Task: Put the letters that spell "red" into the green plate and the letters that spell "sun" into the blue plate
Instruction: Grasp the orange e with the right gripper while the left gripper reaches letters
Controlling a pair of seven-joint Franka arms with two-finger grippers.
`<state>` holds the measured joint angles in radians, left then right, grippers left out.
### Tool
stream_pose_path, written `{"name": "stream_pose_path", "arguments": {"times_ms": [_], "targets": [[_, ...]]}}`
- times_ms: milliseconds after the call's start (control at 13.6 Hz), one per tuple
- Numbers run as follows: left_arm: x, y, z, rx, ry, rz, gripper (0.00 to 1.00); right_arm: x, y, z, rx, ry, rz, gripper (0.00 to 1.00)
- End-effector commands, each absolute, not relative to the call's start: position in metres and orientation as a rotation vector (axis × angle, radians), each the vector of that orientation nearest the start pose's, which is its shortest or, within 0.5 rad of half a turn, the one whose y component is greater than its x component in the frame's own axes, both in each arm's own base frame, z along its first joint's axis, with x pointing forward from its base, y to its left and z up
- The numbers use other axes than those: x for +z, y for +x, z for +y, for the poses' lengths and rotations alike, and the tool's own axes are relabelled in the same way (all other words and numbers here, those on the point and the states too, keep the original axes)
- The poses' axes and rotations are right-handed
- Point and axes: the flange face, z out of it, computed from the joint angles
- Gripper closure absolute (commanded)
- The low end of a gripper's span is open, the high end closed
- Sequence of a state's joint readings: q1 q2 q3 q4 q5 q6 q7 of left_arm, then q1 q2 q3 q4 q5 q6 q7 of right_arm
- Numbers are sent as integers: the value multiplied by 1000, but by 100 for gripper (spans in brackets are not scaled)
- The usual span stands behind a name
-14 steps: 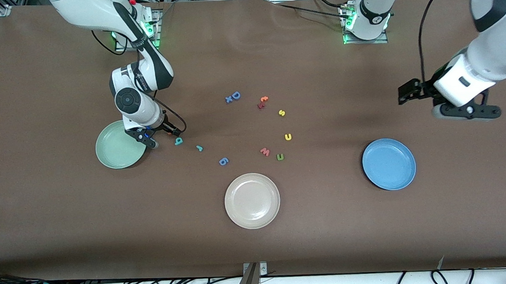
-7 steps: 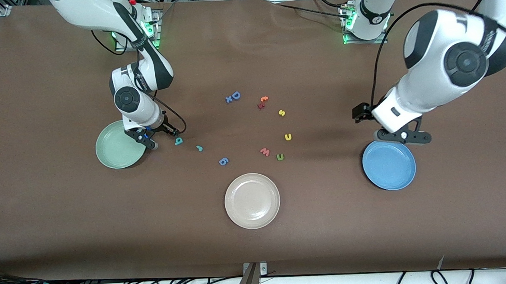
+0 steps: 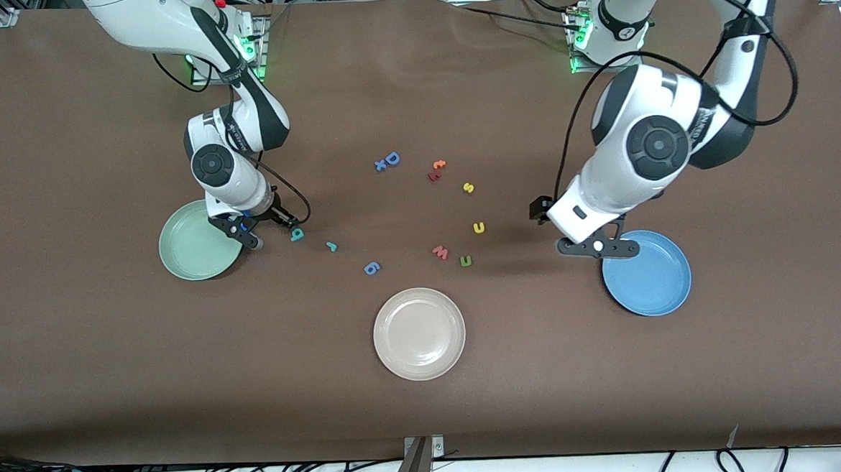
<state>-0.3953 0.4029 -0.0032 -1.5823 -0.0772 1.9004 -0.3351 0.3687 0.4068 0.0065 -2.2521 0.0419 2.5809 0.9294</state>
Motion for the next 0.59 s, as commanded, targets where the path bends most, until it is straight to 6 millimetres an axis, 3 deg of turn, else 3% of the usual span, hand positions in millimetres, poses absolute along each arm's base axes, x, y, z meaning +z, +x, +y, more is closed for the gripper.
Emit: {"name": "stream_pose_path", "arguments": {"times_ms": [0,147,220,367,513], "targets": [[392,611,-295,150,-3175,-9,0,174,491,197,96,-3026,945,66],[390,611,-317,54,-3200,27,0,175,491,198,92,-3021,954,87],[382,610,-328,37,-3206,48,0,175,492,199,90,-3018,960,91],[363,610,-347,-13,-3219,46,0,178,493,198,88,-3009,988,92],[355,605,-360,-37,-3226,17,0,196,500,196,50,-2992,989,92]]}}
